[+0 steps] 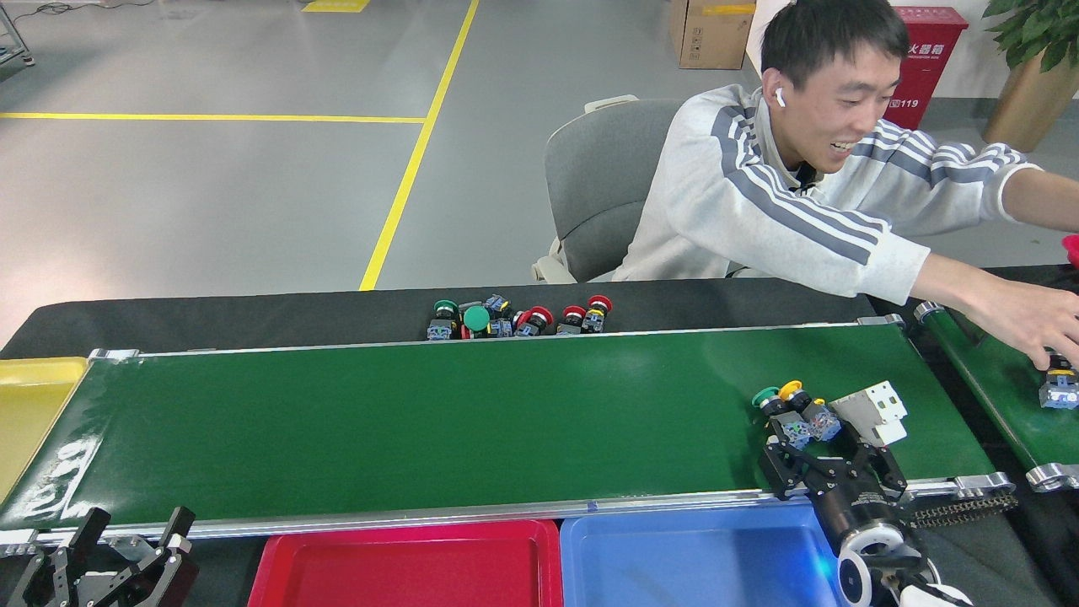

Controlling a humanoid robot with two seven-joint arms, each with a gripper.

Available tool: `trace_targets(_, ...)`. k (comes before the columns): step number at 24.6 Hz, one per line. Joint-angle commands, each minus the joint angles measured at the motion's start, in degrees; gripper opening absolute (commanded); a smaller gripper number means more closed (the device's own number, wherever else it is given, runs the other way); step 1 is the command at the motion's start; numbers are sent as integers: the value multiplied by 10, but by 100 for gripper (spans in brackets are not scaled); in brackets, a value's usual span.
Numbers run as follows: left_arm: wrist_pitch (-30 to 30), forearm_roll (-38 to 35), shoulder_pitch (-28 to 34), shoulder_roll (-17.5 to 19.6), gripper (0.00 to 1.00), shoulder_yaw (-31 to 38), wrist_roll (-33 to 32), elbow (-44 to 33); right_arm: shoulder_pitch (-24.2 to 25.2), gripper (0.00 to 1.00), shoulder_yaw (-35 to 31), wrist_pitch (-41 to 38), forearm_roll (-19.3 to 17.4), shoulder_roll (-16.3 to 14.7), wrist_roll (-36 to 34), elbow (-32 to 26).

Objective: Pick switch part from conveyor to tray

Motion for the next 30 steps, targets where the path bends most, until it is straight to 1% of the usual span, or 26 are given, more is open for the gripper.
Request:
trace_targets(1, 1, -1, -7, 4, 100, 0, 1, -7, -26, 96, 2, 1, 6, 4, 0, 14)
trace_targets(2, 1, -2, -7, 4, 100, 0, 1, -7, -37, 91, 10, 1, 13, 7, 0, 27)
trace_targets(3, 1, -6, -8, 3, 100, 0, 1, -7, -45, 81, 19, -1, 19, 7, 0, 40)
trace_targets(4, 1, -8, -9, 3, 100, 0, 1, -7, -50, 72, 27, -3, 20, 7, 0, 47)
trace_targets(5, 1, -9, -9, 2, 100, 0, 1, -7, -52, 59, 36, -4, 19, 6, -1, 48)
trace_targets(7, 1, -9, -9, 2, 100, 0, 1, -7, -52, 41, 47, -15, 19, 2, -1, 47)
trace_targets(8, 1, -9, -9, 2, 100, 0, 1, -7, -52, 31, 48, -26, 19, 2, -1, 47)
trace_targets(10, 1, -10, -9, 2, 100, 0, 1, -7, -51, 24, 49, -42, 19, 1, -2, 44)
trace_targets(12, 2, -10, -9, 2, 100, 0, 1, -7, -49, 20, 48, -44, 19, 2, -4, 39)
trace_targets(14, 2, -10, -9, 1, 100, 0, 1, -7, -45, 20, 50, -46, 19, 1, -6, 19)
trace_targets(16, 2, -9, -9, 1, 100, 0, 1, -7, -34, 20, 57, -70, 19, 1, -9, -14)
trace_targets(18, 2, -10, -10, 1, 100, 0, 1, -7, -11, 20, 75, -127, 19, 1, -11, -73)
trace_targets(20, 2, -10, -10, 1, 100, 0, 1, -7, 10, 23, 95, -193, 21, 0, -13, -127)
trace_targets(21, 2, -10, -10, 1, 100, 0, 1, -7, 18, 23, 111, -229, 29, 1, -13, -156)
trace_targets(23, 2, -10, -10, 1, 100, 0, 0, -7, 25, 26, 139, -264, 69, 2, -12, -193)
trace_targets(24, 2, -10, -10, 1, 100, 0, 0, -7, 25, 31, 157, -275, 93, 8, -13, -200)
trace_targets(25, 2, -10, -10, 1, 100, 0, 0, -7, 25, 38, 178, -281, 108, 15, -13, -200)
trace_targets(26, 2, -10, -11, 1, 100, 0, 0, -7, 25, 60, 210, -280, 122, 30, -13, -199)
trace_targets(27, 2, -10, -11, 1, 100, -2, -1, -7, 25, 78, 227, -278, 130, 42, -13, -196)
trace_targets(28, 2, -10, -13, 1, 100, -7, -1, -7, 25, 99, 240, -278, 134, 54, -13, -188)
trace_targets(30, 3, -10, -15, 1, 100, -12, -1, -7, 25, 100, 263, -281, 138, 66, -13, -174)
